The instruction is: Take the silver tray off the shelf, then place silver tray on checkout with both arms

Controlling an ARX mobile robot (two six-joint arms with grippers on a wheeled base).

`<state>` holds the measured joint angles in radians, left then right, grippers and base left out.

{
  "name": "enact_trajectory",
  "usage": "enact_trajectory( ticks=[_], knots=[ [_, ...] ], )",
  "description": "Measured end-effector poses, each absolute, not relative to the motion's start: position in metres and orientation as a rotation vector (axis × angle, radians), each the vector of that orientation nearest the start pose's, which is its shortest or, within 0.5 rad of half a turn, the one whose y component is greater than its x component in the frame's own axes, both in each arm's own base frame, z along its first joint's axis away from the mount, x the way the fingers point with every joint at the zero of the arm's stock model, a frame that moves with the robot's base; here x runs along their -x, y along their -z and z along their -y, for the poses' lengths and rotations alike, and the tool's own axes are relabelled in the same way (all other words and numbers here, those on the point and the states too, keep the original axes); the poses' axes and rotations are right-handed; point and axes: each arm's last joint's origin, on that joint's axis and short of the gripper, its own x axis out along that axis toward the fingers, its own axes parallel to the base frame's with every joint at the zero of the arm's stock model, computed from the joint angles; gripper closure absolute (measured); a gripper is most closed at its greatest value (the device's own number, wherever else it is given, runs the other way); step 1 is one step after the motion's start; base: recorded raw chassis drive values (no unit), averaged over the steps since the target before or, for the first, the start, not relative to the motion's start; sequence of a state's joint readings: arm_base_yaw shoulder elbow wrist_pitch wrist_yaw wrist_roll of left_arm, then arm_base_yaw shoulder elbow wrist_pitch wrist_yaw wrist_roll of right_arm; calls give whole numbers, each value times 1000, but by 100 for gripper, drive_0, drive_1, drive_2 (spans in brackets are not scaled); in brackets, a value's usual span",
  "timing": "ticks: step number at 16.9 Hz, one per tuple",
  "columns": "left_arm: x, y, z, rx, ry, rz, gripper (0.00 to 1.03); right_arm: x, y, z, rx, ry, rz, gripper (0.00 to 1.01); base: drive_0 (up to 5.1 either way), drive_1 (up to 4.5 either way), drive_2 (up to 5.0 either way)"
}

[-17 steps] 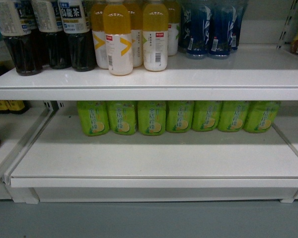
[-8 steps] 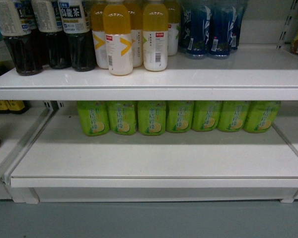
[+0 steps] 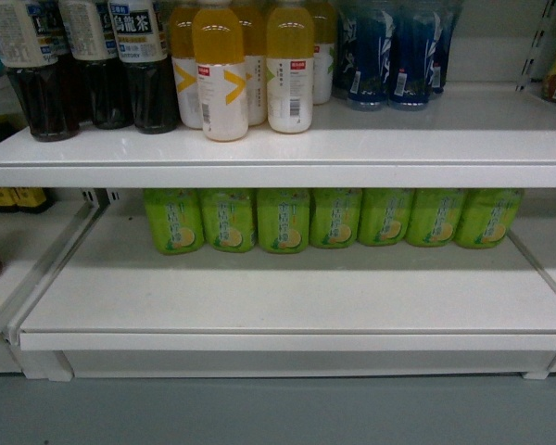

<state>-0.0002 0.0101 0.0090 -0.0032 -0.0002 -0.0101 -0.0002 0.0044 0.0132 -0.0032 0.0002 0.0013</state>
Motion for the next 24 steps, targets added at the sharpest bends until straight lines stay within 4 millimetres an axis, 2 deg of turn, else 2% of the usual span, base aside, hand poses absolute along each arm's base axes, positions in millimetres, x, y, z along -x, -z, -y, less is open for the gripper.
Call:
enact_trajectory(
  ticks=[24],
  knots=[
    [-98, -166, 0, 10, 0, -4, 5, -97, -167, 0, 1, 0, 6, 3, 0, 0, 0]
  ],
)
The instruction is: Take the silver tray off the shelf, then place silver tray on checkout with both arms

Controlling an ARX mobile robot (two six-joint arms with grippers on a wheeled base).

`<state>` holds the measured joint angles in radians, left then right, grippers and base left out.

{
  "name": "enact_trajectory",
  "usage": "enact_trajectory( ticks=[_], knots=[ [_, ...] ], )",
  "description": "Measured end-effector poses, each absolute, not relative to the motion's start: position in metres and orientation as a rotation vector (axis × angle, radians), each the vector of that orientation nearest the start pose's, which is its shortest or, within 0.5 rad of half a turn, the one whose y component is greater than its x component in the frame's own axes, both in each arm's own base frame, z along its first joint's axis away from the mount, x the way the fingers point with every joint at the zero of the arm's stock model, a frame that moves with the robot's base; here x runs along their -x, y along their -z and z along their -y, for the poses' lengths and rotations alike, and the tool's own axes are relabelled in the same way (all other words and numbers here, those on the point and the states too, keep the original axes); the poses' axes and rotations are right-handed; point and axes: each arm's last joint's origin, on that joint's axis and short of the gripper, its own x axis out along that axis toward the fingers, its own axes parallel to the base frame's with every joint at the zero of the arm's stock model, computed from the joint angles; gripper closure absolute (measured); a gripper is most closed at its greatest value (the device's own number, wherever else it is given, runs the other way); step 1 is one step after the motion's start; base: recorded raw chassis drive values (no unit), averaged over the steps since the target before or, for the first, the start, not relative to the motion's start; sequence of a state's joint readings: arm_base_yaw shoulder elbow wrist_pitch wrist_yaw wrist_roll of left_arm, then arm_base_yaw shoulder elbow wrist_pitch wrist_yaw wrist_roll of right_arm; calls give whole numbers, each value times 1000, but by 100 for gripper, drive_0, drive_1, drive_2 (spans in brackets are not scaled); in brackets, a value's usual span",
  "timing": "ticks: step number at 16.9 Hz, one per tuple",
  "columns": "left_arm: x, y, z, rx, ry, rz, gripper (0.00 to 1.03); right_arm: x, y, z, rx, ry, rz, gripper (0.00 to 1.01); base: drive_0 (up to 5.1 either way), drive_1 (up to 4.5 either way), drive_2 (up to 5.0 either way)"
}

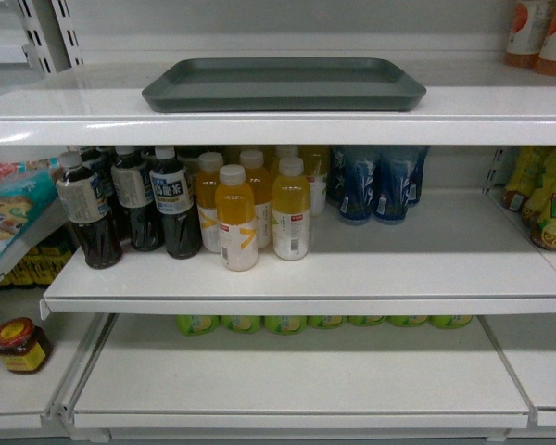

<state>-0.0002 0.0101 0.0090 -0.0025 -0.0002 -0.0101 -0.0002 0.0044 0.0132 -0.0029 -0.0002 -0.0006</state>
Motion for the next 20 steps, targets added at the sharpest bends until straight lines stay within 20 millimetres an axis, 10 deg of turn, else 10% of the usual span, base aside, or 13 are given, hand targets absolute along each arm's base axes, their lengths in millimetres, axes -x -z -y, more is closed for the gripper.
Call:
enact_trajectory(
  ticks=[20],
  knots=[
    [-98, -166, 0, 10, 0, -4, 5, -97, -167, 0, 1, 0, 6, 3, 1, 56, -54]
  ],
)
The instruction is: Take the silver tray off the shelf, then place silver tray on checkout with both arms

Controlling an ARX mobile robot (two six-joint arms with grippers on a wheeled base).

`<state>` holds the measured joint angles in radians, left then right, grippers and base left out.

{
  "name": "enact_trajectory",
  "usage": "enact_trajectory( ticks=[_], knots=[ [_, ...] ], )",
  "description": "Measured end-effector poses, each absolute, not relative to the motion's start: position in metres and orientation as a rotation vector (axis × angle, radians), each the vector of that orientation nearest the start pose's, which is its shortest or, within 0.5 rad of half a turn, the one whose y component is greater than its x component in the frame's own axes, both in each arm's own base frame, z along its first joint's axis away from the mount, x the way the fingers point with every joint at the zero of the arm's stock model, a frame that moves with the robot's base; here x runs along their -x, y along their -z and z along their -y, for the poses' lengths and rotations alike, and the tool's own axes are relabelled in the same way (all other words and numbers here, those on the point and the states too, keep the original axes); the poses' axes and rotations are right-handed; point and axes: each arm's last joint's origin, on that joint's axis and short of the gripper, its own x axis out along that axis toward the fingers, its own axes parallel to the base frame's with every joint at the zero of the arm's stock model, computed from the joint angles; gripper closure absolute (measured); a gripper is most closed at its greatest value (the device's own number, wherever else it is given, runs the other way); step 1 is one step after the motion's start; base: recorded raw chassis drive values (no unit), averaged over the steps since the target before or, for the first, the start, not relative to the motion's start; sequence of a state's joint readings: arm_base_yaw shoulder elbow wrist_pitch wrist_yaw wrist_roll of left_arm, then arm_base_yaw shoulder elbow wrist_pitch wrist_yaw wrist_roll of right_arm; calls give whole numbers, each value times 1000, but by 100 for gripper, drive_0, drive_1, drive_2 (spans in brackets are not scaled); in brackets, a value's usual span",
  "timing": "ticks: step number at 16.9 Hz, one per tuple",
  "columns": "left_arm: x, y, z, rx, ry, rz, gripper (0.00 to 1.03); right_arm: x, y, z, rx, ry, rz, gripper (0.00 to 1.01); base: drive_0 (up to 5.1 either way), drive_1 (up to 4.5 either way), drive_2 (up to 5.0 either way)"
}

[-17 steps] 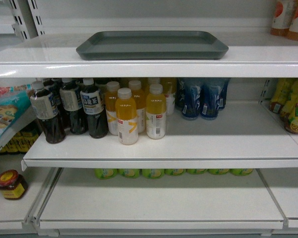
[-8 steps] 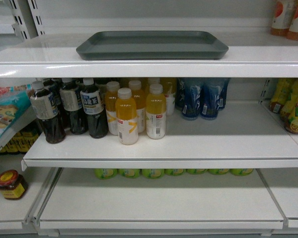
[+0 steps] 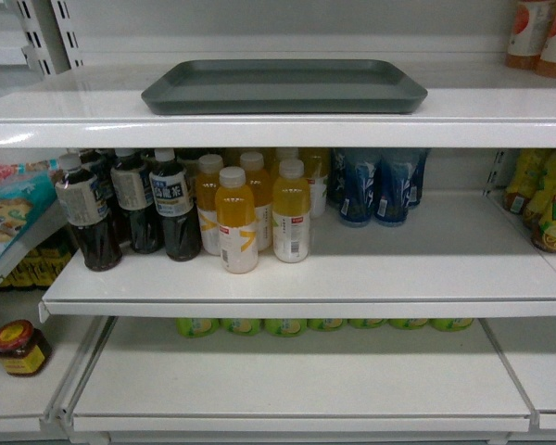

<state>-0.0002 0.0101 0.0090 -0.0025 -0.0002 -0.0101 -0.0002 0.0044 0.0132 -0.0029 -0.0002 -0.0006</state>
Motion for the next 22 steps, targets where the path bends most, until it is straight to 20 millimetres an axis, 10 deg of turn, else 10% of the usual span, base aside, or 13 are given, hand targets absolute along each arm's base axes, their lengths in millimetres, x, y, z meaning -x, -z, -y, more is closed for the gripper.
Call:
enact_trajectory(
  ticks=[22],
  knots=[
    [-98, -166, 0, 10, 0, -1, 5, -97, -168, 0, 1, 0, 9, 3, 5, 398, -389]
  ],
)
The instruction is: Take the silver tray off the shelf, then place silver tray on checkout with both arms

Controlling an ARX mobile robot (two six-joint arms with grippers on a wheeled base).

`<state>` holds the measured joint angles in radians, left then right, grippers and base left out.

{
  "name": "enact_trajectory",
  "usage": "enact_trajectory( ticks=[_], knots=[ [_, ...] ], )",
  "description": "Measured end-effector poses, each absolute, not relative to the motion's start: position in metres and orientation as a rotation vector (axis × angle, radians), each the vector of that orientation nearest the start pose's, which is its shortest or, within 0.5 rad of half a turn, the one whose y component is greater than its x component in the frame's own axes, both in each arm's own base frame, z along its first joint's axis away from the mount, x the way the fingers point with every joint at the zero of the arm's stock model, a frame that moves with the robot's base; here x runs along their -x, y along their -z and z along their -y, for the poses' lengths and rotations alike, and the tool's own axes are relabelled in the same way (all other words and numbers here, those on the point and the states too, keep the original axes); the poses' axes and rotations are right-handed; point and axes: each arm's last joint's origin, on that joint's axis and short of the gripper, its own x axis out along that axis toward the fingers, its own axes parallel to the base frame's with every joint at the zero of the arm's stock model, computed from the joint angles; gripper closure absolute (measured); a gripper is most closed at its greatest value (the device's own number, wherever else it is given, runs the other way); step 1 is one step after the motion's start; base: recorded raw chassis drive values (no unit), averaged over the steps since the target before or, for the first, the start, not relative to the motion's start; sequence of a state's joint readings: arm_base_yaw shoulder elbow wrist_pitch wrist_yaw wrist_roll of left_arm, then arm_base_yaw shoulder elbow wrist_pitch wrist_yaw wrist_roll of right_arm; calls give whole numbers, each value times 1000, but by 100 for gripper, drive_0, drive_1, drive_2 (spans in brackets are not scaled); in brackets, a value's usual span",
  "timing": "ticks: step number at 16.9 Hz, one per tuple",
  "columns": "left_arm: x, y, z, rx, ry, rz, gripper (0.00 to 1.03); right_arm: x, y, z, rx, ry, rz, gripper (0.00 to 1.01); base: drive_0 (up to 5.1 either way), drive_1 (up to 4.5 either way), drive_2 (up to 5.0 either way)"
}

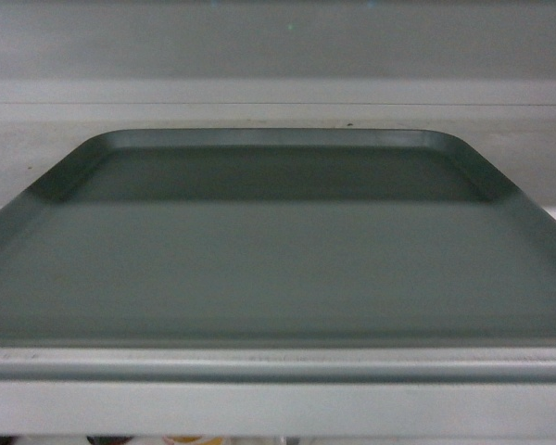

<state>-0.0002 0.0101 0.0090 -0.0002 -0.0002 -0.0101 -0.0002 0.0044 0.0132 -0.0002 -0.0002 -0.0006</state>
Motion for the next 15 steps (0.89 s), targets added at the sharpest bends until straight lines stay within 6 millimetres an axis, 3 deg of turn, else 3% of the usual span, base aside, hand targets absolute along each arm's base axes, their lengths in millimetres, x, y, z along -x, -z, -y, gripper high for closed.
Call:
enact_trajectory(
  ticks=[15],
  knots=[
    [-98, -165, 0, 10, 0, -5, 5, -97, -167, 0, 1, 0, 6, 3, 0, 0, 0]
  ],
)
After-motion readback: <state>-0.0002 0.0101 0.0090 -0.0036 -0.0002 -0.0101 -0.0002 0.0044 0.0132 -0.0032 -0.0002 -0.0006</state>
